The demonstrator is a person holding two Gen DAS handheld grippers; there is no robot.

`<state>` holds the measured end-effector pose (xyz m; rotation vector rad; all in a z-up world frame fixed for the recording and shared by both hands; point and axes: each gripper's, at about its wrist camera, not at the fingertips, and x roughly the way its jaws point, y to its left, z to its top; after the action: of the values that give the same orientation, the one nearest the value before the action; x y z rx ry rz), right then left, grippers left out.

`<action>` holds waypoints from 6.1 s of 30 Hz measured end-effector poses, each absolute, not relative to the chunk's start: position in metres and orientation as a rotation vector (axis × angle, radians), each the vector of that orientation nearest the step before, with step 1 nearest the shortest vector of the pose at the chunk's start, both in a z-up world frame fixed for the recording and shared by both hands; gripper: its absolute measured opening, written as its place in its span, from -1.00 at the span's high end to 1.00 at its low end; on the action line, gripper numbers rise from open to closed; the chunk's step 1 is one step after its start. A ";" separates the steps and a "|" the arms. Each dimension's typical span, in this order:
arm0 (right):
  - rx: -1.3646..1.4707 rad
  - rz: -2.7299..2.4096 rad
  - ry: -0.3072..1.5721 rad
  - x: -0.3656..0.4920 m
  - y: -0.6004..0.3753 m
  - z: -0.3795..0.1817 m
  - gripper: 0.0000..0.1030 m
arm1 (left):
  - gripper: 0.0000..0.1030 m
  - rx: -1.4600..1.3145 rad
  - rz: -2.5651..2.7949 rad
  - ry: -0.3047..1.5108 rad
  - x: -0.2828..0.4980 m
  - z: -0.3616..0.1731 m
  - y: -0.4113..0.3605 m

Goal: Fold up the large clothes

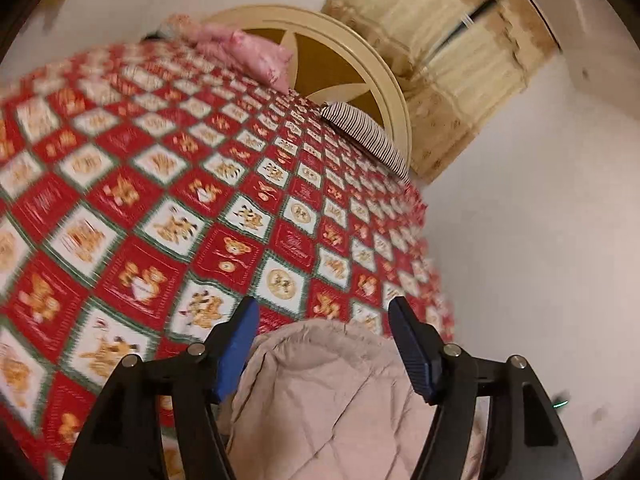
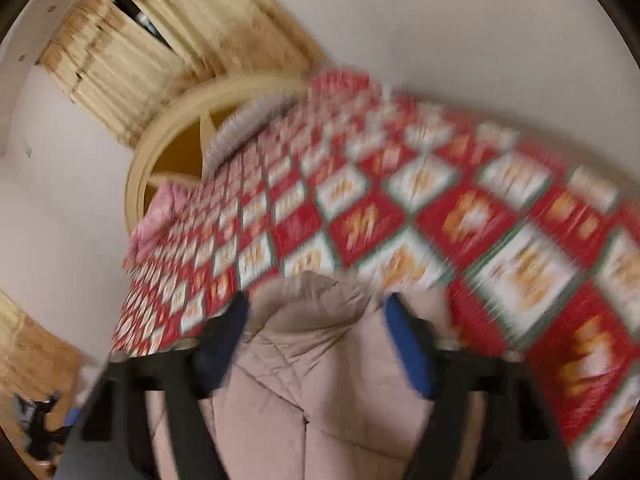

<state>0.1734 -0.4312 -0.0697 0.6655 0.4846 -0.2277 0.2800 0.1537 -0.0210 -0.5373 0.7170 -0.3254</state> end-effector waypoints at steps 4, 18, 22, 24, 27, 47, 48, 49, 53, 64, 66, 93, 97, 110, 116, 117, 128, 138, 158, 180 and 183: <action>0.336 -0.213 0.436 0.144 -0.376 -0.029 -0.18 | -0.31 -0.269 -0.340 0.698 0.237 -0.023 0.084; 0.166 -0.076 0.640 0.210 -0.267 -0.107 0.45 | -0.32 -0.043 -0.318 0.684 0.263 -0.103 -0.078; 0.250 -0.091 0.670 0.223 -0.285 -0.144 0.45 | -0.48 -0.073 -0.321 0.702 0.286 -0.138 -0.076; 0.260 -0.085 0.649 0.222 -0.288 -0.149 0.45 | -0.52 -0.066 -0.321 0.692 0.285 -0.143 -0.080; 0.243 -0.101 0.649 0.222 -0.286 -0.152 0.45 | -0.57 -0.059 -0.316 0.718 0.295 -0.152 -0.086; 0.171 -0.289 0.763 0.241 -0.390 -0.151 0.59 | -0.60 0.041 -0.274 0.741 0.295 -0.157 -0.105; 0.185 -0.298 0.746 0.240 -0.391 -0.154 0.60 | -0.60 0.043 -0.273 0.741 0.295 -0.157 -0.105; 0.179 -0.311 0.744 0.242 -0.390 -0.156 0.60 | -0.60 0.047 -0.270 0.742 0.295 -0.157 -0.105; 0.127 -0.343 0.757 0.250 -0.382 -0.156 0.60 | -0.60 0.067 -0.258 0.743 0.295 -0.157 -0.108; 0.149 -0.248 0.551 0.170 -0.300 -0.081 0.55 | -0.61 0.124 -0.285 0.728 0.242 -0.123 -0.083; 0.137 -0.168 0.553 0.165 -0.273 -0.076 0.54 | -0.61 0.094 -0.280 0.710 0.223 -0.110 -0.064; 0.183 -0.032 0.716 0.223 -0.184 -0.173 0.61 | -0.65 -0.781 -0.265 0.766 0.185 -0.175 0.103; 0.198 -0.029 0.722 0.218 -0.179 -0.172 0.61 | -0.66 -0.761 -0.302 0.730 0.212 -0.171 0.085; 0.447 0.012 0.846 0.218 -0.181 -0.170 0.59 | 0.52 -0.721 -0.532 0.644 0.185 -0.117 0.102; 0.584 0.149 0.900 0.194 -0.122 -0.169 0.59 | 0.52 -0.555 -0.505 0.545 0.147 -0.059 0.133; 0.604 0.182 0.909 0.192 -0.111 -0.169 0.59 | 0.52 -0.527 -0.487 0.531 0.141 -0.052 0.139; 0.605 0.562 0.985 0.180 -0.085 -0.135 0.56 | 0.52 -0.221 -0.514 0.401 0.100 -0.011 0.105; 0.669 0.236 0.744 0.083 -0.255 -0.105 0.41 | 0.52 0.130 -0.626 0.378 0.064 -0.032 -0.022; 0.663 0.169 0.662 0.057 -0.330 -0.069 -0.47 | 0.48 0.645 -0.607 0.247 0.033 -0.123 -0.120; 0.312 0.084 0.917 0.121 -0.303 -0.144 0.00 | 0.38 0.711 -0.747 0.256 0.025 -0.150 -0.123; 0.399 0.122 0.774 0.100 -0.320 -0.101 -0.21 | 0.38 0.709 -0.755 0.255 0.026 -0.148 -0.125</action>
<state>0.1001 -0.3199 -0.1007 0.3986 0.7741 0.1216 0.0259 -0.1246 -0.1485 0.7090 0.2553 -0.7545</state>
